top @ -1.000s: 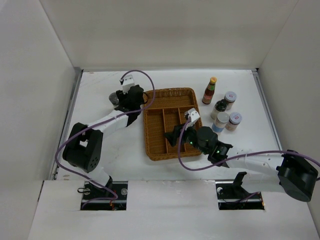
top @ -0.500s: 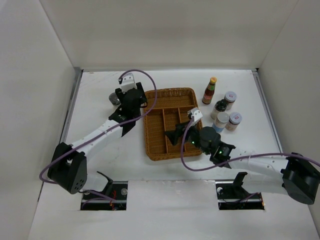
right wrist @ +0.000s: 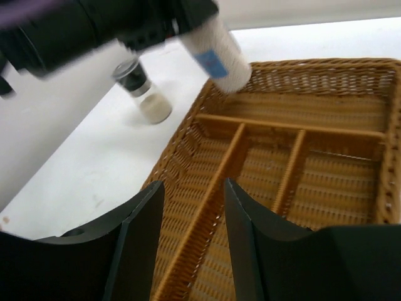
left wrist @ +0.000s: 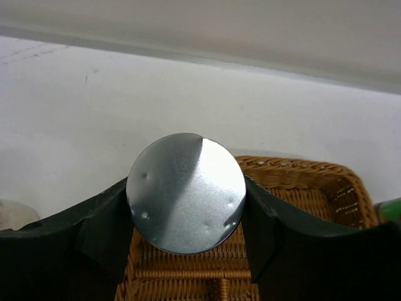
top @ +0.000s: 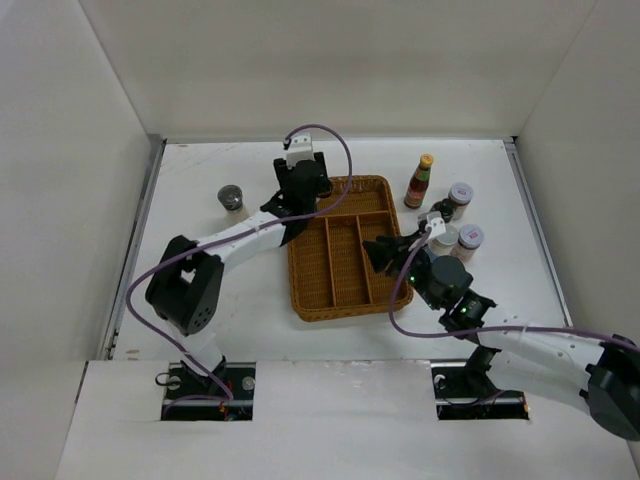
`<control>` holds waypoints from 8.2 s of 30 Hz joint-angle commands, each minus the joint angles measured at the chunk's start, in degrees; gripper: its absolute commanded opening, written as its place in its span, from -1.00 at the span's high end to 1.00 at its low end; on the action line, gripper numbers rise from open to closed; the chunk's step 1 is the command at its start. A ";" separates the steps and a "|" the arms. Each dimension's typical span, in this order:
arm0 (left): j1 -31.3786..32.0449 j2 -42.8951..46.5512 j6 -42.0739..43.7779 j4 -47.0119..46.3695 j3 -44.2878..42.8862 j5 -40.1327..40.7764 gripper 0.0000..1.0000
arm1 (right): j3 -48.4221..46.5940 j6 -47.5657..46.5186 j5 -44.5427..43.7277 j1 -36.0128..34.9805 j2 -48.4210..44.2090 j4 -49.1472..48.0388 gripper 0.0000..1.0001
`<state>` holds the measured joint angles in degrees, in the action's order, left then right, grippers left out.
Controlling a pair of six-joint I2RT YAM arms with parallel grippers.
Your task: Organize the condiment bottles
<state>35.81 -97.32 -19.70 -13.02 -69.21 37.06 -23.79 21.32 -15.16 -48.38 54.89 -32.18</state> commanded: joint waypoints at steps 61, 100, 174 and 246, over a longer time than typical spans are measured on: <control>5.18 39.49 -20.55 -37.95 63.06 -0.85 -0.95 | -20.32 0.48 -26.76 17.24 -1.36 37.63 -0.06; 5.98 34.21 -22.31 -41.56 63.50 -2.17 -0.94 | -62.34 -6.47 -11.30 12.13 56.91 23.39 -0.50; 6.07 30.96 -22.22 -43.85 62.62 -4.71 -0.94 | -54.17 -11.83 -11.38 18.28 42.74 15.05 0.19; -17.31 11.72 -7.11 0.54 18.68 3.37 -0.82 | -0.64 4.25 -7.08 0.44 -2.78 6.96 -0.83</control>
<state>19.73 -84.58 -30.02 -9.93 -45.95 40.32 -23.55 25.32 -23.33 -47.13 51.57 -21.76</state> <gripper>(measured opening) 0.908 0.911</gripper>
